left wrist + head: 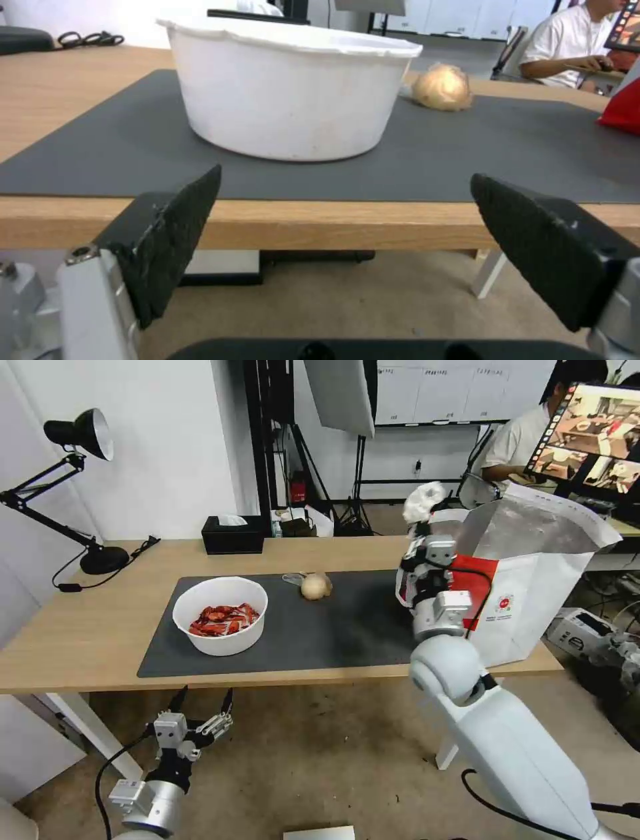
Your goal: Pick up the trash from the table and place it into the takeout bag.
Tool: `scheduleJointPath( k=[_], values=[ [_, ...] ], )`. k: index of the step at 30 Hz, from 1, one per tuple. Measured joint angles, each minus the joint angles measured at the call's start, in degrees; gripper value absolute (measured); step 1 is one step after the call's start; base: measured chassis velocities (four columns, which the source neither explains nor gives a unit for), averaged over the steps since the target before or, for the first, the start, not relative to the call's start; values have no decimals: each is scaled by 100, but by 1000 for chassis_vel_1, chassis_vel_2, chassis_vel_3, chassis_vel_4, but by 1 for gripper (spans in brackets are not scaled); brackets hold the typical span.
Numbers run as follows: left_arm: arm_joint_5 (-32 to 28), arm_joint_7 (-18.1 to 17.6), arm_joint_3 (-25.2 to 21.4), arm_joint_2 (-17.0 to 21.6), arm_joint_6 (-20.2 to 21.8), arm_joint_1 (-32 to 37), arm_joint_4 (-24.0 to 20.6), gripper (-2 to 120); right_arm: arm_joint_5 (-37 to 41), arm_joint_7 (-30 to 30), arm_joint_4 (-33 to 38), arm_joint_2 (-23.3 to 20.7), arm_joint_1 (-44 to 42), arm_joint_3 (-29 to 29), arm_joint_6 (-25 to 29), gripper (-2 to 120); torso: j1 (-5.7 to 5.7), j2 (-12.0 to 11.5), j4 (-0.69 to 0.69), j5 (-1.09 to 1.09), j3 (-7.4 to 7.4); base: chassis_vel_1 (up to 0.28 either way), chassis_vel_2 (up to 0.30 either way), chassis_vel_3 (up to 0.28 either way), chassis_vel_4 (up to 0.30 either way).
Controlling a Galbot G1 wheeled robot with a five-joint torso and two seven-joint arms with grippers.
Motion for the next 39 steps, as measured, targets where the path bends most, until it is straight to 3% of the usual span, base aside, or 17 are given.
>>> scheduleJointPath(
  k=[10, 17, 33, 39],
  values=[
    [10, 0, 71, -24, -4, -22, 26, 100, 573, 450, 197, -394, -62, 425, -612, 0, 0, 0, 0, 0, 0, 0, 0, 0, 0],
    [10, -1, 112, -26, -4, -28, 12, 100, 1370, 505, 254, -572, -39, 475, -882, 30, 0, 0, 0, -1, 0, 0, 0, 0, 0],
    [9, -9, 91, -21, 3, 12, -55, 100, 1732, 473, 242, -686, 92, 407, -956, 88, 0, 0, 0, -1, 0, 0, 0, 0, 0],
    [9, -11, 85, -16, 5, 9, -56, 100, 1728, 468, 223, -670, 90, 389, -942, 100, 0, 0, 0, -1, 0, 0, 0, 0, 0]
  ],
)
